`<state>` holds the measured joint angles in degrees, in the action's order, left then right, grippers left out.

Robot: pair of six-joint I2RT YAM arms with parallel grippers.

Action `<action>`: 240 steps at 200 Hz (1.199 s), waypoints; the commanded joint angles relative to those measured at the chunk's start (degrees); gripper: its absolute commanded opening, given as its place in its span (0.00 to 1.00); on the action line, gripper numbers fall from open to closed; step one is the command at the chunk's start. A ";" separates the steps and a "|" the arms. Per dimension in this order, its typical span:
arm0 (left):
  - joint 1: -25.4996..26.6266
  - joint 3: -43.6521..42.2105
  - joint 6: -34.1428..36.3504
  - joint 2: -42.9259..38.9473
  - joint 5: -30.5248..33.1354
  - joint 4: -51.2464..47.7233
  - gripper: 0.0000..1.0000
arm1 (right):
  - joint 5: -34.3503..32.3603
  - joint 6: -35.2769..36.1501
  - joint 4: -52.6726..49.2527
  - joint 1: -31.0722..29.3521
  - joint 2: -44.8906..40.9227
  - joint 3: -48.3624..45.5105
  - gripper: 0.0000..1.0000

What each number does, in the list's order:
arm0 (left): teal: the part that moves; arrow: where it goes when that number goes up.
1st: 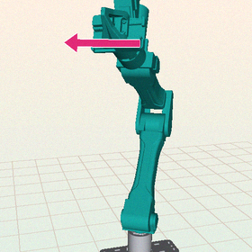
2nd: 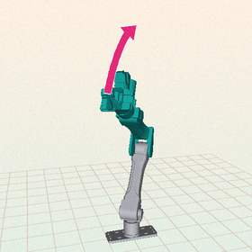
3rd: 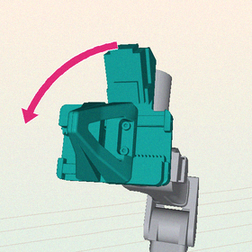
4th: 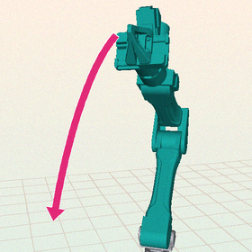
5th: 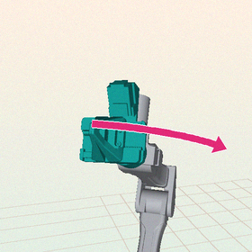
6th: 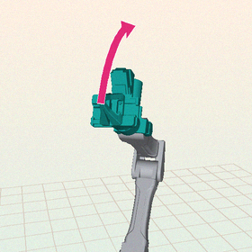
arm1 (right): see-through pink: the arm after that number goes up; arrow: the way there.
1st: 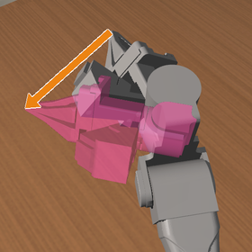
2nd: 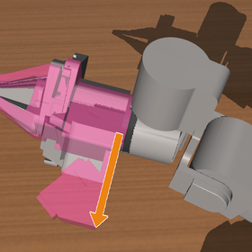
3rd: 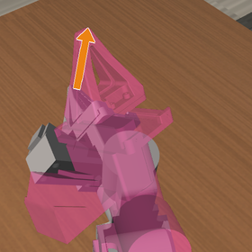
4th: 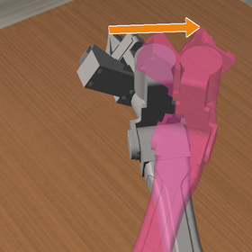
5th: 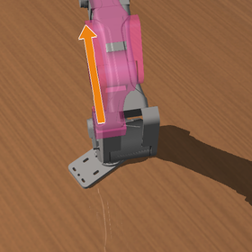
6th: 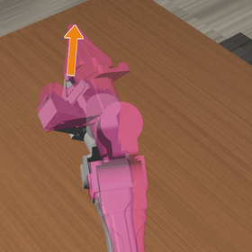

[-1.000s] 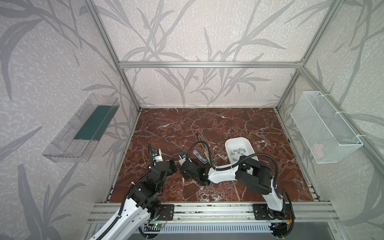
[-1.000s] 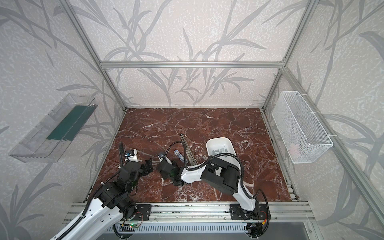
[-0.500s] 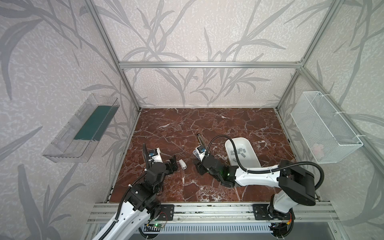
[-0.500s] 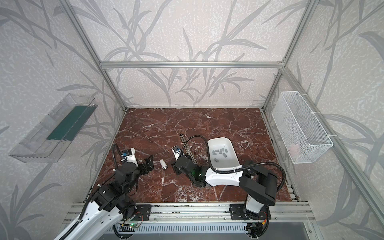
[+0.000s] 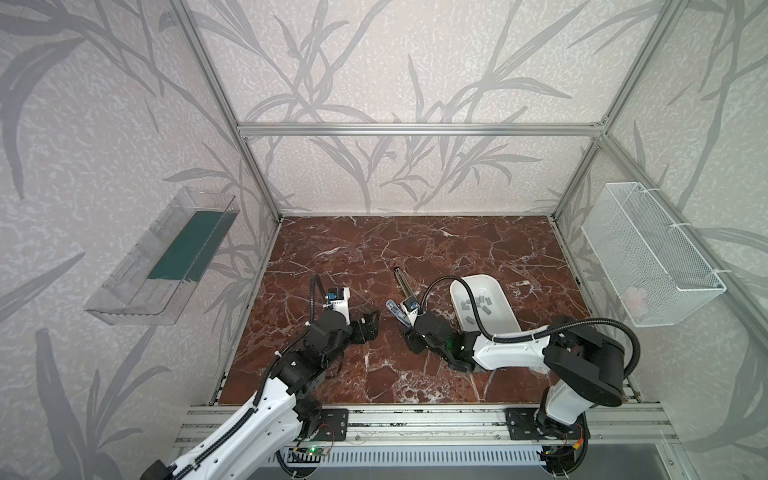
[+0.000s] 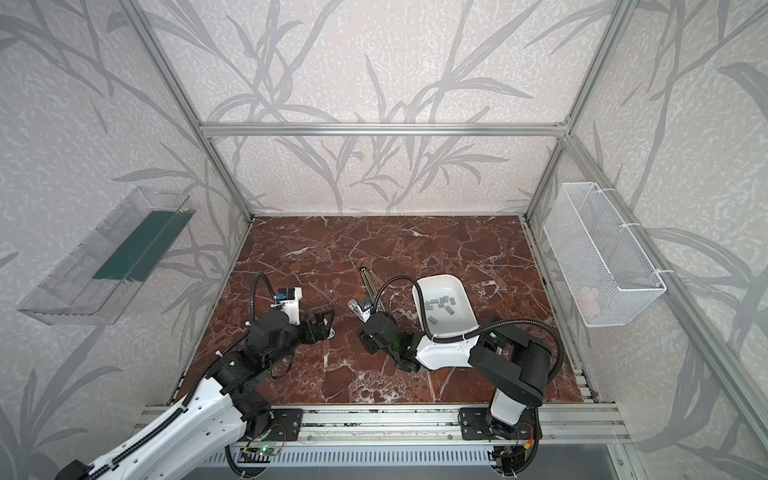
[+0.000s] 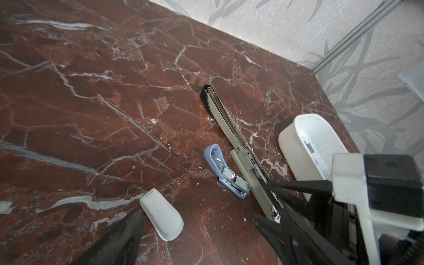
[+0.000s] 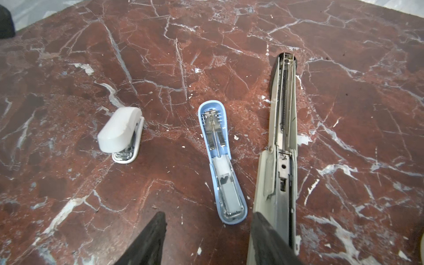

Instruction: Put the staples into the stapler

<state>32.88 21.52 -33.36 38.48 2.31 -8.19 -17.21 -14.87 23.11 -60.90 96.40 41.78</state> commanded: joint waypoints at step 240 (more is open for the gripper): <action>-0.08 1.17 1.96 2.74 -1.68 3.87 0.93 | 1.31 0.79 -9.04 1.83 3.10 6.94 0.40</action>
<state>32.88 21.54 -31.90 41.45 0.12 -5.10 -14.61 -13.69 14.74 -59.29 100.09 49.25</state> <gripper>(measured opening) 0.934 0.394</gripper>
